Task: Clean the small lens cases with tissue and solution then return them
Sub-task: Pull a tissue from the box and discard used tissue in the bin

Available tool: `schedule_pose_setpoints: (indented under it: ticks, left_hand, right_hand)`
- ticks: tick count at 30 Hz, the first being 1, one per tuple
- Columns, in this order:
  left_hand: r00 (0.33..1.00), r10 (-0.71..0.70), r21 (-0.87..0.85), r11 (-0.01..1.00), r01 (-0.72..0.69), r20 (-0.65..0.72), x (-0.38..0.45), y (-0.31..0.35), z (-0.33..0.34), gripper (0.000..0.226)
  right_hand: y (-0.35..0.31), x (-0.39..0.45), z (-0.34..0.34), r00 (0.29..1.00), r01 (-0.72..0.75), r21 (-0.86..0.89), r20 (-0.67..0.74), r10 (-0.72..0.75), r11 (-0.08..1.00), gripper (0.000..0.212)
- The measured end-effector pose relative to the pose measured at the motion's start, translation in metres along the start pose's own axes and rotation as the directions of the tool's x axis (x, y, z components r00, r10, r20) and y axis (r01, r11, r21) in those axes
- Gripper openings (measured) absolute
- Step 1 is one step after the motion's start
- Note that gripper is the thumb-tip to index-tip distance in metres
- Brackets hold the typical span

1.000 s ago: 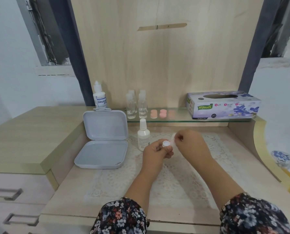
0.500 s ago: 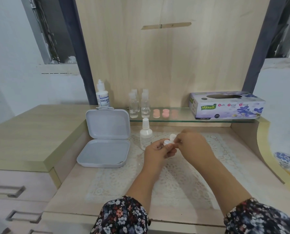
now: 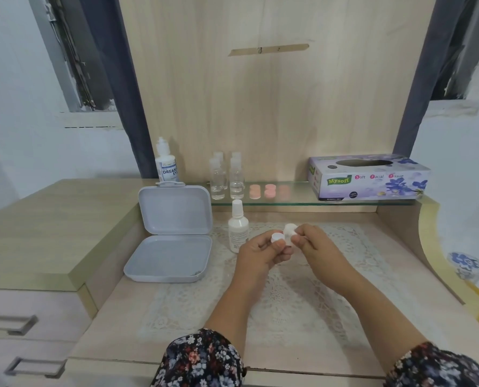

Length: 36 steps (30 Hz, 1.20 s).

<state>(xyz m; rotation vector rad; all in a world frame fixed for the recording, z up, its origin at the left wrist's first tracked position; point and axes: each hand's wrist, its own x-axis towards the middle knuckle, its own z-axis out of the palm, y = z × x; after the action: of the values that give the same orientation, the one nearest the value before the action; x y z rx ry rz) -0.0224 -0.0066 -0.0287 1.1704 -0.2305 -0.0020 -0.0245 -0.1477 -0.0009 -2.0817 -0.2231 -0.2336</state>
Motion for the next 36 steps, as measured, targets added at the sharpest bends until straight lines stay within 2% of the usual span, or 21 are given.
schedule_pose_setpoints:
  ticks: [2,3,4,6,9,11,13,17,19,22,24,26,28,30,32,34,36]
  left_hand:
    - [1.000,0.008,0.005,1.000,-0.008,-0.020,0.001,0.000,0.000,0.017]
    - [0.999,0.019,0.004,1.000,-0.019,-0.037,0.001,0.000,-0.001,0.017]
    - [0.998,0.030,0.007,1.000,-0.029,-0.051,0.001,0.000,-0.001,0.017]
    - [0.998,0.039,0.033,0.999,-0.037,-0.051,0.002,-0.001,-0.002,0.017]
    - [0.998,0.059,0.183,0.982,-0.052,-0.030,0.003,-0.003,-0.003,0.019]
    - [0.997,0.073,0.269,0.961,-0.065,-0.022,0.004,-0.005,-0.003,0.021]
    - [0.997,0.081,0.287,0.955,-0.077,-0.002,0.004,-0.005,-0.002,0.023]
    - [0.995,0.095,0.295,0.951,-0.095,0.014,0.002,-0.003,0.001,0.025]
    - [0.995,0.095,0.299,0.950,-0.093,0.010,0.002,-0.005,0.001,0.026]
    - [0.995,0.101,0.314,0.945,-0.094,-0.007,0.003,-0.007,0.000,0.028]
    - [0.994,0.110,0.332,0.938,-0.097,-0.022,0.004,-0.009,-0.001,0.029]
    - [0.993,0.120,0.358,0.928,-0.105,-0.021,0.004,-0.010,-0.002,0.026]
    - [0.992,0.122,0.394,0.913,-0.108,-0.013,0.004,-0.011,-0.003,0.024]
    - [0.993,0.117,0.408,0.907,-0.104,-0.006,0.005,-0.012,-0.004,0.024]
    - [0.994,0.110,0.404,0.910,-0.093,-0.019,0.005,-0.011,-0.003,0.024]
    - [0.994,0.111,0.392,0.915,-0.094,-0.021,0.004,-0.010,-0.004,0.024]
    - [0.995,0.101,0.379,0.921,-0.093,-0.002,0.002,-0.009,-0.003,0.024]
  right_hand:
    - [0.000,-0.007,0.004,0.974,-0.124,0.412,-0.125,0.190,0.903,0.020]
    - [0.001,-0.009,0.004,0.950,-0.147,0.530,-0.160,0.268,0.835,0.022]
    - [0.002,-0.010,0.004,0.936,-0.173,0.576,-0.157,0.316,0.799,0.023]
    - [0.003,-0.012,0.009,0.937,-0.227,0.700,-0.034,0.349,0.677,0.025]
    - [-0.001,-0.014,0.011,0.903,-0.345,0.855,0.190,0.385,0.387,0.027]
    - [-0.002,-0.014,0.010,0.886,-0.379,0.874,0.248,0.392,0.303,0.028]
    - [0.001,-0.013,0.008,0.894,-0.338,0.897,0.211,0.396,0.285,0.024]
    - [0.007,-0.012,0.007,0.899,-0.218,0.909,0.045,0.435,0.355,0.018]
    - [0.008,-0.011,0.008,0.902,-0.236,0.912,0.076,0.425,0.337,0.021]
    - [0.006,-0.013,0.009,0.891,-0.337,0.906,0.220,0.398,0.254,0.025]
    - [0.007,-0.013,0.009,0.895,-0.330,0.898,0.201,0.398,0.289,0.024]
    - [0.008,-0.013,0.008,0.910,-0.255,0.897,0.096,0.403,0.362,0.020]
    - [0.010,-0.015,0.007,0.918,-0.184,0.848,-0.032,0.395,0.497,0.017]
    - [0.014,-0.017,0.009,0.925,-0.140,0.718,-0.150,0.348,0.682,0.016]
    - [0.015,-0.019,0.014,0.933,-0.114,0.561,-0.224,0.282,0.820,0.018]
    - [0.015,-0.020,0.016,0.936,-0.094,0.437,-0.268,0.229,0.895,0.024]
    - [0.015,-0.021,0.014,0.939,-0.081,0.378,-0.281,0.198,0.922,0.018]
